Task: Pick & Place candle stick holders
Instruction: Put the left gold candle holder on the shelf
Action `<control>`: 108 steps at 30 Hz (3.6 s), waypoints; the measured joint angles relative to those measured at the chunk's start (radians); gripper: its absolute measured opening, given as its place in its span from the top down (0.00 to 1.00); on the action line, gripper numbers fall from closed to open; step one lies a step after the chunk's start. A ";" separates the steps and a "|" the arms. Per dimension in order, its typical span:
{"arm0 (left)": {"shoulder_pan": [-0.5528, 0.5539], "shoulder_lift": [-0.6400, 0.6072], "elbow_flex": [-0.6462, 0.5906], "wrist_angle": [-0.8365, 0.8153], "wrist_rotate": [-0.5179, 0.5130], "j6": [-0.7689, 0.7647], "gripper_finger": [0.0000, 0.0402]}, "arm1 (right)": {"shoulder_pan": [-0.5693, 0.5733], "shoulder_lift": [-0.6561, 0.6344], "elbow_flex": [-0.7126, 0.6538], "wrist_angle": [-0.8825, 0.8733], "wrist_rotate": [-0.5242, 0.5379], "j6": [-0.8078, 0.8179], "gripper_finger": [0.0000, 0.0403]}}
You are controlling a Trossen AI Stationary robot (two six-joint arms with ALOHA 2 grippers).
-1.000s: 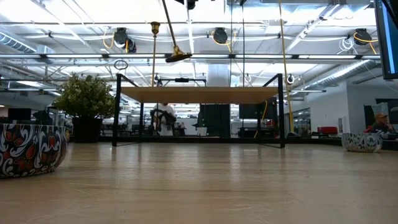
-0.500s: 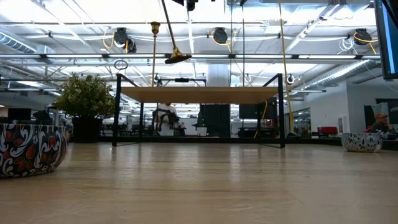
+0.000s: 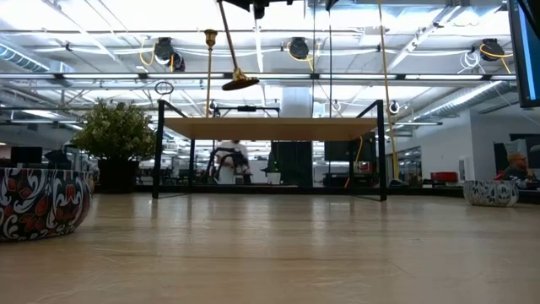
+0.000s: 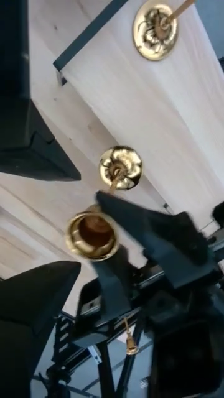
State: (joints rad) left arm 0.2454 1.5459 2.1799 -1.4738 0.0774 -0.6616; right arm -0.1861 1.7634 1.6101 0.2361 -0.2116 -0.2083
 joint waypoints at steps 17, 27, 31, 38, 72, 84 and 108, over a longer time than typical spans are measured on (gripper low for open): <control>-0.141 -0.046 -0.003 -0.012 -0.376 0.245 0.44 | -0.090 -0.001 0.001 0.212 -0.168 0.372 0.77; -0.146 -0.022 -0.110 0.091 -0.418 0.274 0.44 | -0.086 -0.001 0.001 0.270 -0.213 0.459 0.77; -0.146 -0.018 -0.128 0.146 -0.424 0.298 0.44 | -0.075 -0.001 0.001 0.269 -0.213 0.459 0.77; -0.144 -0.019 -0.137 0.200 -0.448 0.320 0.44 | -0.050 -0.001 0.002 0.271 -0.213 0.460 0.76; -0.190 -0.028 -0.135 0.228 -0.414 0.287 0.44 | -0.046 -0.001 0.003 0.291 -0.210 0.484 0.76; -0.175 -0.027 -0.135 0.227 -0.408 0.301 0.44 | -0.034 -0.002 0.003 0.290 -0.206 0.484 0.76; -0.161 -0.027 -0.135 0.179 -0.393 0.333 0.44 | -0.027 -0.001 0.001 0.291 -0.208 0.480 0.76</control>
State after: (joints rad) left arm 0.0841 1.5185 2.0449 -1.2945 -0.3156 -0.3291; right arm -0.2131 1.7628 1.6111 0.5269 -0.4194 0.2721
